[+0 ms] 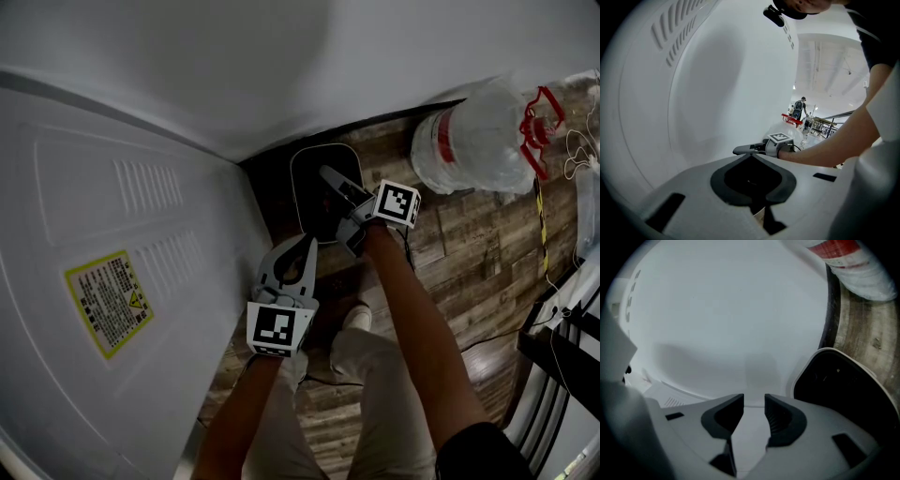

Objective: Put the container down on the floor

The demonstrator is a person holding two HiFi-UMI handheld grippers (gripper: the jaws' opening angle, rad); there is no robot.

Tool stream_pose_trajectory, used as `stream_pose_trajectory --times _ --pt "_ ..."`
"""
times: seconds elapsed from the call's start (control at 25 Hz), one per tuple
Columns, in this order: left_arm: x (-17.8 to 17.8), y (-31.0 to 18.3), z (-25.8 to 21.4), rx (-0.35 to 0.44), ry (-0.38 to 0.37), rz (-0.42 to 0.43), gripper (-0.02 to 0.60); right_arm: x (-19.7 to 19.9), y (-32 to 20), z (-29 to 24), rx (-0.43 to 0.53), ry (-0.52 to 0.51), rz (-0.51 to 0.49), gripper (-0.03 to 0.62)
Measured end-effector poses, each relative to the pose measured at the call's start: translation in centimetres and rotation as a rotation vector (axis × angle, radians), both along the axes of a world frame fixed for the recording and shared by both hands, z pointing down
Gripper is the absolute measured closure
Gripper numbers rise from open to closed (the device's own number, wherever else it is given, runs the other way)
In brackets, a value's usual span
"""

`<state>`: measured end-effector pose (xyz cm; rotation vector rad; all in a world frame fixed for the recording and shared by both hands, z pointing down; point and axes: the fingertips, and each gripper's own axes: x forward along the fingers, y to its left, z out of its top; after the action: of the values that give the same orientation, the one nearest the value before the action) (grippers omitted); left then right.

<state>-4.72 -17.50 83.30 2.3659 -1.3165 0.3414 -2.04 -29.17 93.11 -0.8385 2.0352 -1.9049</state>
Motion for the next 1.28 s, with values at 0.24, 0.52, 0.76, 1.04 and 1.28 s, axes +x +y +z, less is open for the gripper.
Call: stream_pose_trajectory --times 0.24,0.52,0.76,1.04,1.28 --pt "0.3 0.3 -0.1 -0.008 0.002 0.008 0.563 0.4 0.3 -0.2 -0.002 -0.004 0.007 0.466" --pt "0.6 0.2 -0.5 -0.003 0.003 0.016 0.563 0.5 0.8 -0.8 -0.008 -0.012 0.005 0.467" --pt "0.7 0.6 -1.8 -0.023 0.008 0.020 0.563 1.0 1.2 -2.4 0.011 -0.003 0.013 0.503" --pt "0.9 1.3 -5.3 -0.054 0.001 0.012 0.563 1.6 3.0 -6.9 0.015 0.019 0.000 0.538" --pt "2.1 2.1 -9.4 -0.067 0.008 0.031 0.563 2.9 4.2 -11.2 -0.001 0.038 0.027 0.556"
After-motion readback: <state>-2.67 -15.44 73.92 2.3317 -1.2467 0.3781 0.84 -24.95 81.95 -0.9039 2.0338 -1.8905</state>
